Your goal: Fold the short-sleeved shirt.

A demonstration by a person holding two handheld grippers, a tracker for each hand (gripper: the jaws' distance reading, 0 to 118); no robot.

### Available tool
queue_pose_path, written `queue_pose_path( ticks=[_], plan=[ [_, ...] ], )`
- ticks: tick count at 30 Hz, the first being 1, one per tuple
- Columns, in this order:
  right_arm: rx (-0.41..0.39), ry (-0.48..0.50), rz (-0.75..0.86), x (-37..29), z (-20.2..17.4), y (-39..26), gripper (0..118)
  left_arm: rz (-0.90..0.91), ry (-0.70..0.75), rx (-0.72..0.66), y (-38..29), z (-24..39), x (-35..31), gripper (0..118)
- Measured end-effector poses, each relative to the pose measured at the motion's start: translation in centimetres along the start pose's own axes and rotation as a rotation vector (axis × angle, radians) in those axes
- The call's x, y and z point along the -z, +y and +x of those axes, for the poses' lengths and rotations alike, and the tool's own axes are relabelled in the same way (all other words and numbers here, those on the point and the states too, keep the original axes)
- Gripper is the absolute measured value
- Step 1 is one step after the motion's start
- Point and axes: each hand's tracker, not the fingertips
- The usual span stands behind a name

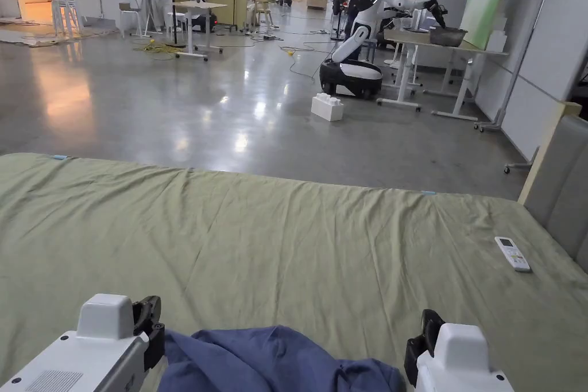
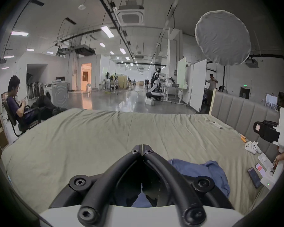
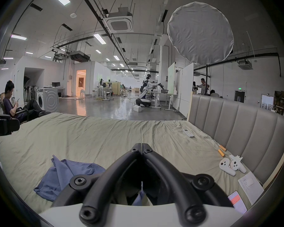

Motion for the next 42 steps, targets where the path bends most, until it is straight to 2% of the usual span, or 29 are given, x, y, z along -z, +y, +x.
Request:
queue_pose_path(
  ticks=[4, 12, 19, 20, 23, 24, 30, 32, 34, 38, 40, 42],
  plan=[
    [-0.006, 0.004, -0.015, 0.6, 0.1, -0.5, 0, -0.119, -0.029, -0.056, -1.5, -1.6, 2.1, 0],
    [-0.003, 0.0, -0.066, 2.0, 0.4, -2.0, 0, -0.385, -0.041, -0.119, -4.6, -4.2, 10.5, 0],
    [-0.009, 0.0, -0.121, 4.0, 0.7, -3.8, 0, -0.527, -0.03, -0.112, -6.4, -5.2, 17.3, 2],
    [-0.012, -0.002, -0.131, 4.3, 0.7, -4.1, 0, -0.54, -0.02, -0.11, -6.5, -5.3, 18.6, 16],
    [-0.02, -0.004, -0.148, 5.1, 0.9, -4.7, 0, -0.579, -0.007, -0.131, -7.3, -5.5, 21.3, 70],
    [-0.022, -0.005, -0.155, 5.3, 0.9, -4.9, 0, -0.595, 0.0, -0.13, -7.3, -5.7, 22.2, 75],
    [-0.035, -0.014, -0.201, 6.6, 1.3, -6.4, 0, -0.692, 0.026, -0.08, -9.6, -5.0, 25.8, 77],
    [-0.04, -0.015, -0.213, 6.9, 1.4, -6.9, 0, -0.66, 0.032, -0.014, -9.5, -4.1, 25.7, 75],
    [-0.042, -0.013, -0.229, 7.3, 1.5, -7.3, 0, -0.626, 0.025, 0.054, -9.6, -3.3, 25.6, 64],
    [-0.035, -0.01, -0.263, 8.4, 1.4, -8.1, 0, -0.584, -0.037, 0.125, -9.8, -1.9, 24.7, 13],
    [-0.029, -0.005, -0.282, 9.1, 1.5, -8.5, 0, -0.589, -0.08, 0.126, -9.6, -1.6, 24.4, 12],
    [-0.016, 0.021, -0.338, 10.1, 1.6, -9.0, 0, -0.587, -0.064, 0.151, -9.3, -1.4, 23.9, 11]
  ],
)
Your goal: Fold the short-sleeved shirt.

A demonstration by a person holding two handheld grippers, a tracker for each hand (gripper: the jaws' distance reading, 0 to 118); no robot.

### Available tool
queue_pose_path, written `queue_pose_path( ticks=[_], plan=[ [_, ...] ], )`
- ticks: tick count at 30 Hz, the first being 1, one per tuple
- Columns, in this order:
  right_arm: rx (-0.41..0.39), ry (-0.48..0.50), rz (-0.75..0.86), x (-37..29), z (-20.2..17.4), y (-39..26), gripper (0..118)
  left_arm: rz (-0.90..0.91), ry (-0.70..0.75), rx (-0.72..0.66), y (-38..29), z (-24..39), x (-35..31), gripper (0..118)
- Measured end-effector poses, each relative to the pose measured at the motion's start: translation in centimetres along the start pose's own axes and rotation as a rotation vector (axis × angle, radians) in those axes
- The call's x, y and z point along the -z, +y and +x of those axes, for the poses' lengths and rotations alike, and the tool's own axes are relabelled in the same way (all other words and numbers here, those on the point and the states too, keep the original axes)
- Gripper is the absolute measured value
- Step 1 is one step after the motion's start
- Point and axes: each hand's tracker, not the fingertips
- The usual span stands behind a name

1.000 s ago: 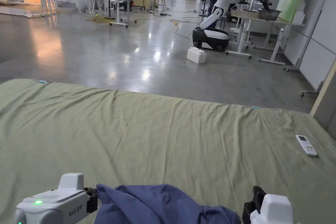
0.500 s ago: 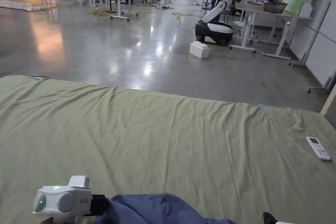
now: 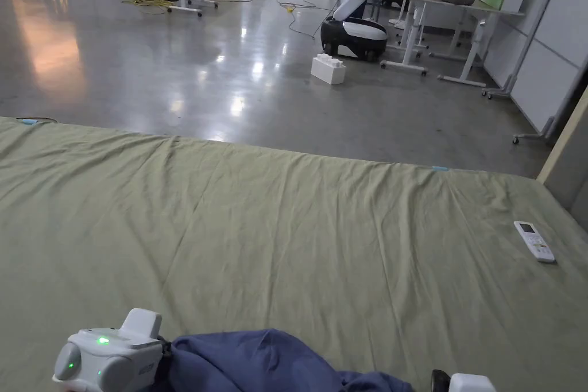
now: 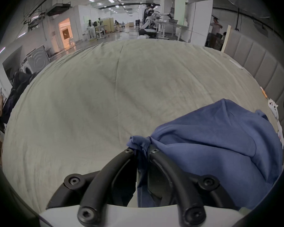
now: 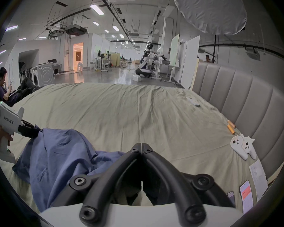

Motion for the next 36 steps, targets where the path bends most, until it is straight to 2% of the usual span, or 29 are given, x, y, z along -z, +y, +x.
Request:
queue_pose_path(
  ticks=[2, 4, 6, 7, 9, 11, 12, 14, 15, 17, 19, 20, 21, 23, 25, 33, 36],
  plan=[
    [-0.018, 0.03, -0.07, 2.1, 0.7, 0.2, 0, 0.023, -0.028, -0.032, 0.0, -0.4, -0.8, 11],
    [-0.014, 0.019, -0.086, 3.7, 1.4, 0.4, 0, 0.061, -0.045, -0.059, -0.2, -0.8, -2.1, 11],
    [-0.016, 0.048, -0.185, 5.7, 1.9, 0.8, 3, 0.096, -0.037, -0.055, -0.5, -0.9, -3.6, 11],
    [-0.008, 0.081, -0.22, 6.6, 2.1, 1.0, 9, 0.113, -0.039, -0.062, -0.5, -1.1, -4.3, 11],
    [-0.005, 0.104, -0.274, 8.5, 2.3, 1.0, 39, 0.143, -0.049, -0.084, -0.8, -1.5, -5.6, 11],
    [-0.036, 0.138, -0.37, 10.4, 2.1, 0.8, 65, 0.163, -0.055, -0.1, -0.9, -1.7, -6.5, 11],
    [-0.043, 0.135, -0.392, 11.2, 1.8, 0.3, 68, 0.172, -0.06, -0.104, -1.0, -1.8, -6.9, 11],
    [-0.059, 0.163, -0.454, 12.3, 1.3, -0.6, 68, 0.177, -0.055, -0.109, -1.4, -1.7, -7.3, 11],
    [-0.071, 0.172, -0.476, 12.7, 0.9, -1.2, 63, 0.178, -0.054, -0.113, -1.6, -1.6, -7.4, 11],
    [-0.084, 0.211, -0.47, 12.6, 0.2, -2.1, 38, 0.176, -0.055, -0.122, -1.9, -1.7, -7.5, 11],
    [-0.087, 0.199, -0.429, 11.9, -0.3, -2.1, 14, 0.177, -0.053, -0.123, -2.2, -1.4, -7.7, 11],
    [-0.083, 0.215, -0.429, 11.7, -0.4, -1.9, 6, 0.177, -0.052, -0.121, -2.3, -1.4, -7.9, 11],
    [-0.075, 0.232, -0.423, 11.2, -0.4, -1.8, 6, 0.179, -0.052, -0.121, -2.3, -1.5, -8.1, 11],
    [-0.128, 0.176, -0.385, 10.0, -0.7, -1.5, 6, 0.187, -0.055, -0.122, -2.3, -1.4, -9.0, 11],
    [-0.145, 0.161, -0.304, 8.4, -0.4, -0.5, 6, 0.212, -0.047, -0.13, -2.0, -1.8, -10.2, 11],
    [-0.063, 0.066, -0.088, 0.2, 3.3, 6.0, 6, 0.355, -0.024, -0.138, -0.4, -3.9, -17.4, 11],
    [-0.056, 0.027, -0.022, -2.8, 5.0, 8.5, 6, 0.406, -0.009, -0.147, 0.4, -4.9, -20.7, 11]
  ],
)
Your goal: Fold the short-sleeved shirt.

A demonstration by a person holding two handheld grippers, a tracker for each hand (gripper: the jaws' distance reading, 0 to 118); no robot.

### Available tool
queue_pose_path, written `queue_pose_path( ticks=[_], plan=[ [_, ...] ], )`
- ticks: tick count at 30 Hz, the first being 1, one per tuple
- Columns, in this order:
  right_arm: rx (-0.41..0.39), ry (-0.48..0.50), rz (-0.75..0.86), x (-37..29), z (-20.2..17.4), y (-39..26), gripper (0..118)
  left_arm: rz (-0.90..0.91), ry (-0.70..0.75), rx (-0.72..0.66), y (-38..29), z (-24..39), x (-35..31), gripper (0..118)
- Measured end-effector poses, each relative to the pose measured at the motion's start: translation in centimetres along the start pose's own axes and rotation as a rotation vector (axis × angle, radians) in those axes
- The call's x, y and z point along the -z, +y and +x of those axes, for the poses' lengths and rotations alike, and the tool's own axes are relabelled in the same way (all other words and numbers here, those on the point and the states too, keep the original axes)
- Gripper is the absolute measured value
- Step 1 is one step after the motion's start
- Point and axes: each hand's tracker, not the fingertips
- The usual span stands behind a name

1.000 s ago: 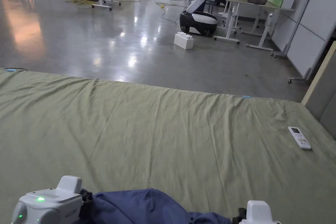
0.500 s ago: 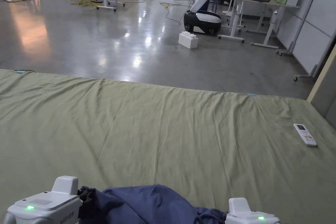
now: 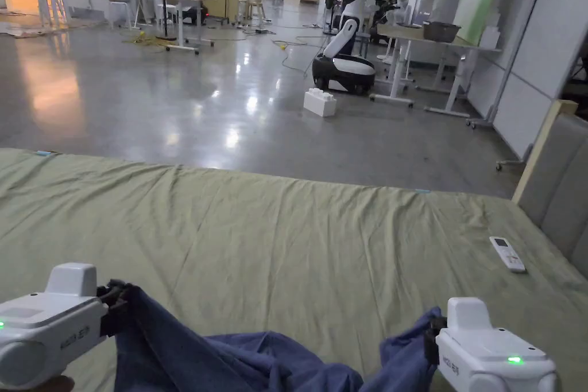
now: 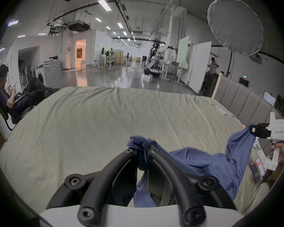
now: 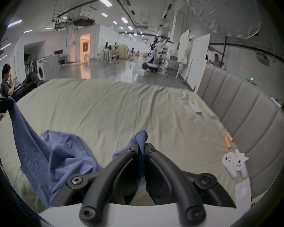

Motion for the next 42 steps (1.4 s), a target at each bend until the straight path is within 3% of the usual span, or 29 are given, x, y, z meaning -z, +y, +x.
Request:
queue_pose_path(
  ticks=[7, 17, 20, 21, 28, 31, 33, 37, 42],
  plan=[
    [0.054, -0.069, 0.129, -5.9, 3.7, 5.2, 6, 0.118, 0.06, -0.019, 5.4, -2.7, -5.4, 11],
    [0.059, -0.102, 0.262, -9.3, 5.2, 12.4, 6, 0.212, 0.106, -0.021, 13.4, -4.3, -9.4, 11],
    [0.039, -0.112, 0.298, -9.6, 4.9, 14.6, 6, 0.223, 0.123, -0.009, 15.6, -4.5, -9.2, 11],
    [-0.012, -0.119, 0.344, -9.7, 4.7, 15.8, 6, 0.222, 0.131, -0.006, 16.2, -4.5, -9.1, 11],
    [-0.005, -0.156, 0.353, -7.8, 5.1, 20.6, 6, 0.21, 0.174, 0.005, 20.0, -5.5, -6.9, 11],
    [-0.058, -0.1, 0.405, -8.4, 4.5, 20.1, 6, 0.213, 0.189, 0.003, 21.7, -5.7, -6.3, 11],
    [-0.014, -0.104, 0.368, -6.0, 5.4, 23.6, 6, 0.216, 0.189, -0.002, 22.5, -5.7, -5.9, 11],
    [-0.06, -0.137, 0.43, -4.7, 5.8, 26.9, 6, 0.232, 0.201, -0.003, 25.3, -5.8, -4.7, 11],
    [-0.038, -0.146, 0.453, -4.6, 6.0, 29.2, 6, 0.26, 0.213, -0.008, 27.5, -6.4, -3.5, 11]
  ],
)
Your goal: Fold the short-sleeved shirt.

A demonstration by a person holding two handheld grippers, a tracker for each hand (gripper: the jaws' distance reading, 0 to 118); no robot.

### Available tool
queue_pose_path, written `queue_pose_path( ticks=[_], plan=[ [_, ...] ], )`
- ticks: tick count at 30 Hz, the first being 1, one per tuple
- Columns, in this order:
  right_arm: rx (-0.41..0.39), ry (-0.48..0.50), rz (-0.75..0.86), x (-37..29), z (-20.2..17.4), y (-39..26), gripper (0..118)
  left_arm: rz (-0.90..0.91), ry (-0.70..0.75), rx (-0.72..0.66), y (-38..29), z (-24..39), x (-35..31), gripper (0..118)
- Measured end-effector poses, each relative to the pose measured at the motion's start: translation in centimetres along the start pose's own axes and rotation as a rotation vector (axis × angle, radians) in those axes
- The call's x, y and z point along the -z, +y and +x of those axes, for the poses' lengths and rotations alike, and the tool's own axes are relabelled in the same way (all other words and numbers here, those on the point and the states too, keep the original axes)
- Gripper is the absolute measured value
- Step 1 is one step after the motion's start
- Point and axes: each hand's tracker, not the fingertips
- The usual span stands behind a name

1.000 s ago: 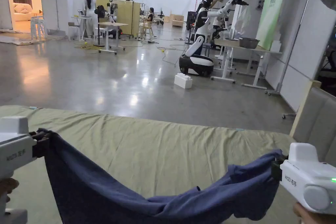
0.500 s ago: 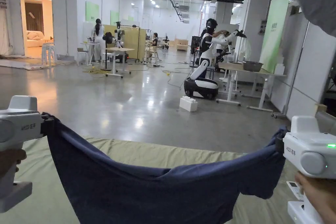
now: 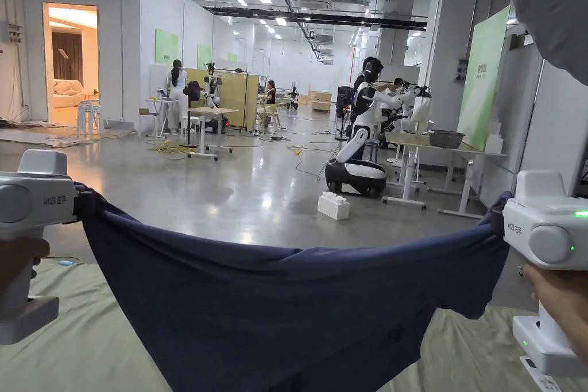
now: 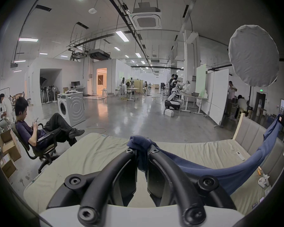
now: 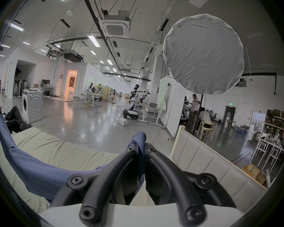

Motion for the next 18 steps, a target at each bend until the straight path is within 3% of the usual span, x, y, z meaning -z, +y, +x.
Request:
queue_pose_path(
  ticks=[8, 18],
  plan=[
    [-0.02, -0.001, -0.019, -0.9, -1.1, -2.0, 6, -0.007, -0.016, 0.004, -3.3, 0.5, 0.0, 11],
    [-0.069, 0.045, -0.179, -7.0, -2.4, -15.6, 6, -0.159, -0.035, -0.012, -17.6, -1.2, -4.0, 11]
  ],
)
